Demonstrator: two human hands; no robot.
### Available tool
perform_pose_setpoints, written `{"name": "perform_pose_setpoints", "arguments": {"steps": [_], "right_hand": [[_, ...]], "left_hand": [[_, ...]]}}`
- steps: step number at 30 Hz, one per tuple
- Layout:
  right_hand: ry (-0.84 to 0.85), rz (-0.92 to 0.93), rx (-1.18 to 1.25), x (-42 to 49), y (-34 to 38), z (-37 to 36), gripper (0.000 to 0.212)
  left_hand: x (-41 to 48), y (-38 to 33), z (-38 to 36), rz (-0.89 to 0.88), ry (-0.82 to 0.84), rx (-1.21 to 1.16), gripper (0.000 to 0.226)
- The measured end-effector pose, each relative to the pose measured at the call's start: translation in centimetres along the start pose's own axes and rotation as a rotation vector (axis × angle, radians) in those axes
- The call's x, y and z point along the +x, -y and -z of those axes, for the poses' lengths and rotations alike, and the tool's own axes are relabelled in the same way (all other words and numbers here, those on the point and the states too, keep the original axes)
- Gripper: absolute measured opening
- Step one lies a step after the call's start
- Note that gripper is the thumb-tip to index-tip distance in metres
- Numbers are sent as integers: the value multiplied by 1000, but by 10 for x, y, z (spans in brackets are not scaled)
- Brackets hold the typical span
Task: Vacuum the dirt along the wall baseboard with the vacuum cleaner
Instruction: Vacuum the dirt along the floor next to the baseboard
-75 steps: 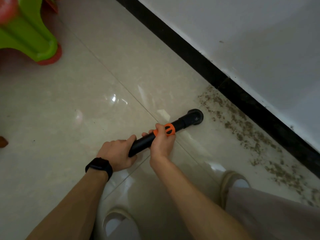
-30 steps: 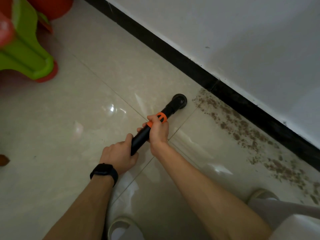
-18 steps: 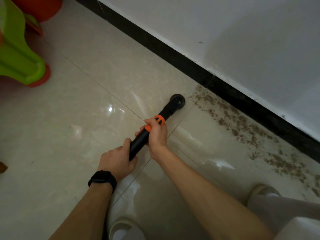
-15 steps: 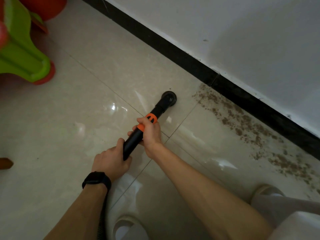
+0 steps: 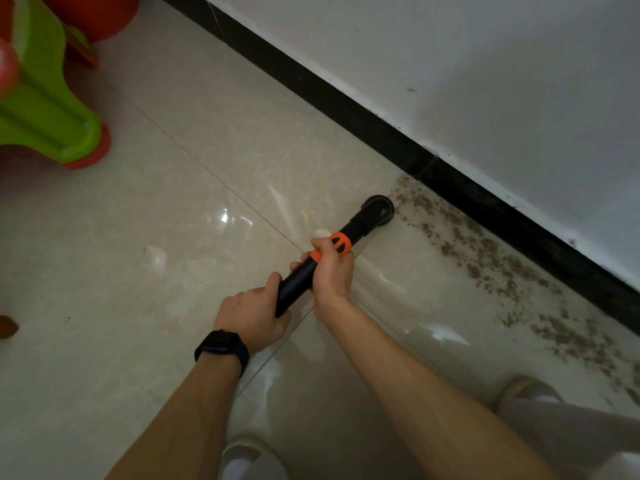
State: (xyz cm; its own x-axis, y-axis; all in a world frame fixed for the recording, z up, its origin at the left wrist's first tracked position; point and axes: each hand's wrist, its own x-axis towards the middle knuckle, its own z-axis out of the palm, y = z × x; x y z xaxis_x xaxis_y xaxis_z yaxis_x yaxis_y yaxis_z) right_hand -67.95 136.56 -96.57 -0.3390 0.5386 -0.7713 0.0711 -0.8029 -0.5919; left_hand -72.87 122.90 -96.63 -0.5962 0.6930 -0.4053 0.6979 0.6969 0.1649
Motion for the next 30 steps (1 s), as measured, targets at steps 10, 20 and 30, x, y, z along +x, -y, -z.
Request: {"name": "perform_pose_setpoints", "arguments": {"steps": [10,20,30], "right_hand": [[37,-19,84,13,14,12,19],[-14,-1,134,22,27,21,16],[-66,51,110,39,52,31,10]], "left_hand": [[5,-29,-7,17,-70,49,32],[17,-49,-9,-55,-126,108,26],[39,-78,-8,-66,-118,175,25]]}}
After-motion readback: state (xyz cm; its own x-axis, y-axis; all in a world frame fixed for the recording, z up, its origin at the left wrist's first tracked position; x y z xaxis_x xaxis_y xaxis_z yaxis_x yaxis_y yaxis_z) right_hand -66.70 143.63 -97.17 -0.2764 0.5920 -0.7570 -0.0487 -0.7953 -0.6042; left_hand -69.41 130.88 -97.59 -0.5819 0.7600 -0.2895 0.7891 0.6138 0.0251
